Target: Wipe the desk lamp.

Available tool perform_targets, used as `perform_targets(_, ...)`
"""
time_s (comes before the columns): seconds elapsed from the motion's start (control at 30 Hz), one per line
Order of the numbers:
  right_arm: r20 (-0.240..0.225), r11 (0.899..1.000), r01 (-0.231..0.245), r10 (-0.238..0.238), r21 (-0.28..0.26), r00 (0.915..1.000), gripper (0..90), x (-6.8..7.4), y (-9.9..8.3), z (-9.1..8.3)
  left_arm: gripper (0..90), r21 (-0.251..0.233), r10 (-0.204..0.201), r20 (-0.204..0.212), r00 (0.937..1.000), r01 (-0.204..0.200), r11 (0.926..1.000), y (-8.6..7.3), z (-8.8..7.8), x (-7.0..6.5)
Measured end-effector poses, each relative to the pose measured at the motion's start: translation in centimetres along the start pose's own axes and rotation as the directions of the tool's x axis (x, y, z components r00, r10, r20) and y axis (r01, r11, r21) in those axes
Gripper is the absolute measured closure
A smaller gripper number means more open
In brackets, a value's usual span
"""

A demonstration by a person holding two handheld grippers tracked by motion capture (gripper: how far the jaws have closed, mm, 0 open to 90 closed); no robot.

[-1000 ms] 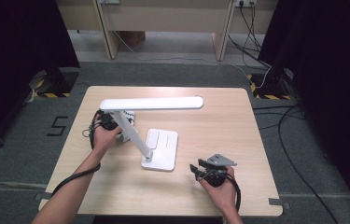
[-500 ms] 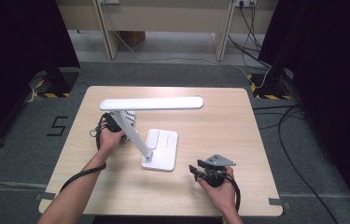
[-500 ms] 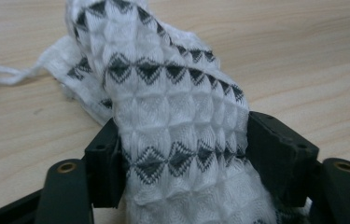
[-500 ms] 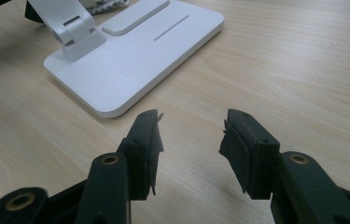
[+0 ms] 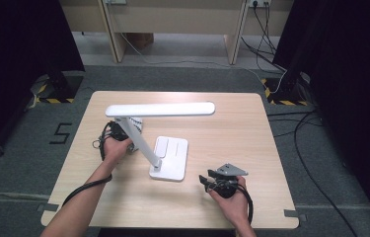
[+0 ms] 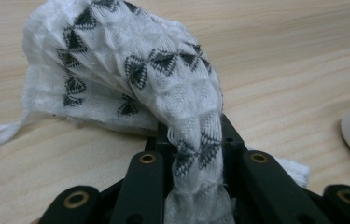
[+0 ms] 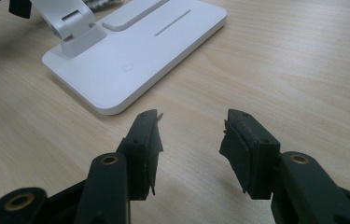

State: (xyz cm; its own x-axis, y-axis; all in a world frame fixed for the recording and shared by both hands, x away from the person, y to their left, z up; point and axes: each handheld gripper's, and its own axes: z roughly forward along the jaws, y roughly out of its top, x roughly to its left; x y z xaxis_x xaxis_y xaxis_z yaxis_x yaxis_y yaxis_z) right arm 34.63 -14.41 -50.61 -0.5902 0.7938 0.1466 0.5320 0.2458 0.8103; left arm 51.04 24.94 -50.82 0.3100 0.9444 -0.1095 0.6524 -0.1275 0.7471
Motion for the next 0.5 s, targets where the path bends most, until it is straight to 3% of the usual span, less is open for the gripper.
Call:
perform_targets(0.17, 0.000, 1.000, 0.001, -0.001, -0.001, 1.0000, 55.0, 0.1, 0.1, 0.1, 76.8, -0.031, -0.004, 0.013, 0.9999, 0.005, 0.9995, -0.3, -1.8, 0.5)
perform_targets(0.2, -0.001, 1.000, 0.005, -0.005, -0.004, 1.0000, 54.9, 0.3, 0.2, 0.2, 76.8, -0.049, -0.007, 0.024, 0.9997, 0.008, 0.9988, -0.5, -3.2, 0.7)
perform_targets(0.27, -0.003, 1.000, 0.004, -0.004, -0.007, 1.0000, 54.7, 0.3, 0.3, 0.2, 76.8, -0.059, -0.004, 0.026, 0.9996, 0.006, 0.9982, -0.6, -3.8, 0.8)
perform_targets(0.37, -0.014, 1.000, 0.017, -0.017, -0.011, 0.9998, 52.5, 0.9, 0.9, 0.6, 76.8, -0.084, 0.010, 0.031, 0.9995, -0.007, 0.9964, -0.9, -6.5, 1.2)
perform_targets(0.4, -0.014, 1.000, 0.017, -0.017, -0.011, 0.9998, 52.5, 0.9, 0.9, 0.6, 76.8, -0.084, 0.010, 0.031, 0.9995, -0.007, 0.9964, -0.9, -6.5, 1.2)
perform_targets(0.43, -0.027, 0.999, 0.032, -0.032, -0.013, 0.9991, 51.8, 1.3, 1.3, 1.0, 76.8, -0.097, 0.008, 0.033, 0.9994, -0.005, 0.9952, -1.0, -8.0, 1.3)
perform_targets(0.5, -0.037, 0.999, 0.047, -0.047, -0.008, 0.9982, 51.2, 1.8, 1.7, 1.5, 76.7, -0.111, -0.001, 0.040, 0.9992, 0.006, 0.9938, -1.1, -9.4, 1.4)
